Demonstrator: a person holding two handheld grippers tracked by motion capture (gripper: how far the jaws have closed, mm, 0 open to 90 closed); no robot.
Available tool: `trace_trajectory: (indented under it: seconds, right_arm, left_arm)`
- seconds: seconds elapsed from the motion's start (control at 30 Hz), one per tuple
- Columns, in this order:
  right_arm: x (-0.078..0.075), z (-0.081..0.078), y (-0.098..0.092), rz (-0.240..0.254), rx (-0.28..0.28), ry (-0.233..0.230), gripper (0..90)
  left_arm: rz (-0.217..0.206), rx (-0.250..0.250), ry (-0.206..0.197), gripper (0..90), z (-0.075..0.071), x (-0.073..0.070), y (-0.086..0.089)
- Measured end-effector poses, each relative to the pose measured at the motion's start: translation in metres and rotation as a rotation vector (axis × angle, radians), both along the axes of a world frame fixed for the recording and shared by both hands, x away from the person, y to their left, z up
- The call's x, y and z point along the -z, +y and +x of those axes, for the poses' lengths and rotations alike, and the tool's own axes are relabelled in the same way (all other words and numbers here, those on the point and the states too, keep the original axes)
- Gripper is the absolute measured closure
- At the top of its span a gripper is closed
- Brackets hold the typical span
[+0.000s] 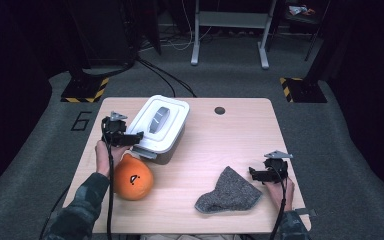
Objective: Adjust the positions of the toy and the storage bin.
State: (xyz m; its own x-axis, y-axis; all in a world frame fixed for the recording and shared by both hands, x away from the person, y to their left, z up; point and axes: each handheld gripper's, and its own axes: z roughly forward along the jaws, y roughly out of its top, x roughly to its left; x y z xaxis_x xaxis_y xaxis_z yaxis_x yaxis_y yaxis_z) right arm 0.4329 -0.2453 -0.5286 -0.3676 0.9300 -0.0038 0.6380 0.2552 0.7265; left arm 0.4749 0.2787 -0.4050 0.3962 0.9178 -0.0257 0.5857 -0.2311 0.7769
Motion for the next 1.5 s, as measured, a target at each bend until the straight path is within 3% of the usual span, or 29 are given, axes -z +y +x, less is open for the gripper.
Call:
trace_trajectory:
  seconds: [0.1,0.53,0.63,0.87,1.5]
  right_arm:
    - [0.0,0.0,0.0,0.0,0.0,0.0,4.4]
    - [0.0,0.0,0.0,0.0,0.0,0.0,4.4]
    - [0.0,0.0,0.0,0.0,0.0,0.0,4.3]
    - [0.0,0.0,0.0,0.0,0.0,0.0,4.4]
    - [0.0,0.0,0.0,0.001,0.001,0.0,4.4]
  left_arm:
    - [0.02,-0.005,-0.005,23.8,-0.001,-0.001,-0.004]
    - [0.022,-0.024,0.007,23.7,0.004,-0.002,-0.016]
    - [0.048,-0.002,0.021,23.7,0.005,-0.004,-0.018]
    - [0.063,0.01,0.029,23.3,0.004,-0.006,-0.024]
    - [0.053,0.074,0.061,20.8,-0.003,-0.007,-0.039]
